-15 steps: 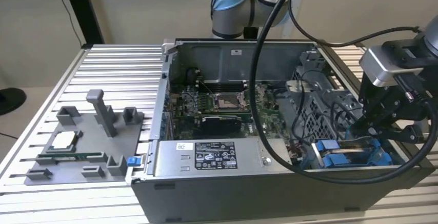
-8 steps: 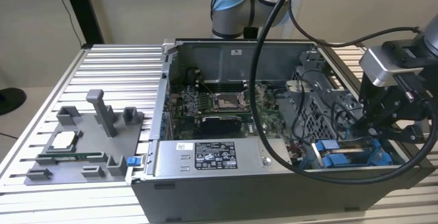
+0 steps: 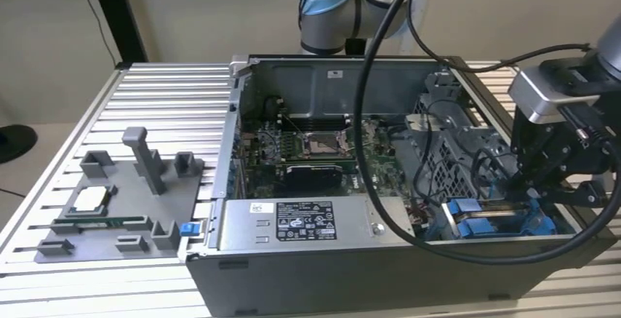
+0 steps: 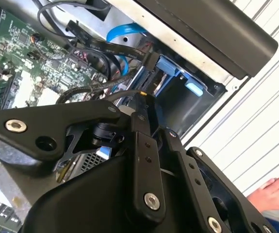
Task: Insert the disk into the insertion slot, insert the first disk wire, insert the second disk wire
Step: 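Insert the first disk wire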
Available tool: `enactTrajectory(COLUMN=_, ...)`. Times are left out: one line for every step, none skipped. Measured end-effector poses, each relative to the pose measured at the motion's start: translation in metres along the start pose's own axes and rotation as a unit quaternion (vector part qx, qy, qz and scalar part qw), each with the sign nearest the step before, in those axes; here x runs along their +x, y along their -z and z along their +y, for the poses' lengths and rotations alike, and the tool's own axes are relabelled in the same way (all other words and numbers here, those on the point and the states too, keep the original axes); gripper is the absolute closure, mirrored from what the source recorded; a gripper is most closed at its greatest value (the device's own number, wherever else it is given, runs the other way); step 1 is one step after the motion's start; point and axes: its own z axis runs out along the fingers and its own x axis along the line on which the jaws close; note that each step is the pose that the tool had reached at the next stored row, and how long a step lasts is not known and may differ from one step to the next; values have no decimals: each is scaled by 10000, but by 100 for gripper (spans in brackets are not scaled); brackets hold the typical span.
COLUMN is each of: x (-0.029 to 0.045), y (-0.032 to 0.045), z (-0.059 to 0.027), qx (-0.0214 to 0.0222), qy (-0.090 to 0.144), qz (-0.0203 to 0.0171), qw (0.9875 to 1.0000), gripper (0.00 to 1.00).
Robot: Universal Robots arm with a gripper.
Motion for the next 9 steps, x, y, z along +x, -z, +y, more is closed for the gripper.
enactTrajectory(x=-4, y=0, z=1, qx=11, qy=1, qz=3, qw=10000, gripper=100)
enactTrajectory(x=-9, y=-2, z=1, qx=22, qy=2, qz=6, qw=10000, gripper=100)
enactTrajectory(x=-16, y=-4, z=3, qx=36, qy=2, qz=12, qw=10000, gripper=100)
enactTrajectory(x=-25, y=-7, z=3, qx=55, qy=1, qz=18, qw=10000, gripper=100)
enactTrajectory(x=-34, y=-10, z=4, qx=72, qy=0, qz=23, qw=10000, gripper=100)
enactTrajectory(x=-44, y=-13, z=4, qx=91, qy=-1, qz=25, qw=10000, gripper=100)
enactTrajectory(x=-53, y=-17, z=4, qx=109, qy=-3, qz=27, qw=9999, gripper=100)
enactTrajectory(x=-62, y=-21, z=4, qx=124, qy=-7, qz=27, qw=9999, gripper=100)
enactTrajectory(x=-71, y=-27, z=4, qx=136, qy=-11, qz=28, qw=9999, gripper=100)
